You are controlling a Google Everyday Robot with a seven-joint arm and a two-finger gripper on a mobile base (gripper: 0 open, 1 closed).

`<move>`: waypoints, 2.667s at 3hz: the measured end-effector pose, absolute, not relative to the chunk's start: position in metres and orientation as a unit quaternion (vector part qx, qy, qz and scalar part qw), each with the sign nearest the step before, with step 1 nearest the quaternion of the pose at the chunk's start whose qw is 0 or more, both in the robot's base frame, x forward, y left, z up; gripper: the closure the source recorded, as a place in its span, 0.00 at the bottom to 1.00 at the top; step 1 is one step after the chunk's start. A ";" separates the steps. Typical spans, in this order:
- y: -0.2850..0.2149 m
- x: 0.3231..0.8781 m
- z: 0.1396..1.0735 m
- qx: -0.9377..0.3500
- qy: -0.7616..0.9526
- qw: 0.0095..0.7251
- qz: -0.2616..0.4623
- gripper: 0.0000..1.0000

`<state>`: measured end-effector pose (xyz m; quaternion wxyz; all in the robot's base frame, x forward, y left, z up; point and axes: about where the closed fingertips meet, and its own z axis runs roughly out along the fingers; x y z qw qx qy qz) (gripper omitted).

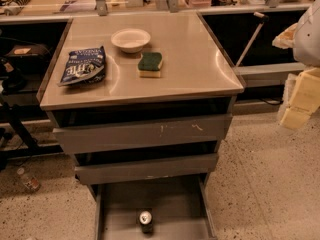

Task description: Pick green can from bottom drawer and place on counter

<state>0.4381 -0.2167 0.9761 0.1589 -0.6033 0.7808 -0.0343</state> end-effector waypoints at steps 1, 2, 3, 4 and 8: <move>-0.217 0.438 0.976 -0.603 0.781 0.159 -0.034 0.00; -0.210 0.432 0.946 -0.611 0.775 0.161 -0.021 0.00; -0.192 0.422 0.883 -0.620 0.765 0.173 0.006 0.00; -0.177 0.412 0.798 -0.615 0.770 0.166 0.041 0.00; -0.159 0.399 0.570 -0.569 0.802 0.090 0.158 0.00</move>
Offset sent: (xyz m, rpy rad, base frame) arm -0.0217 0.0205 -0.1101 0.0754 0.0616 0.0830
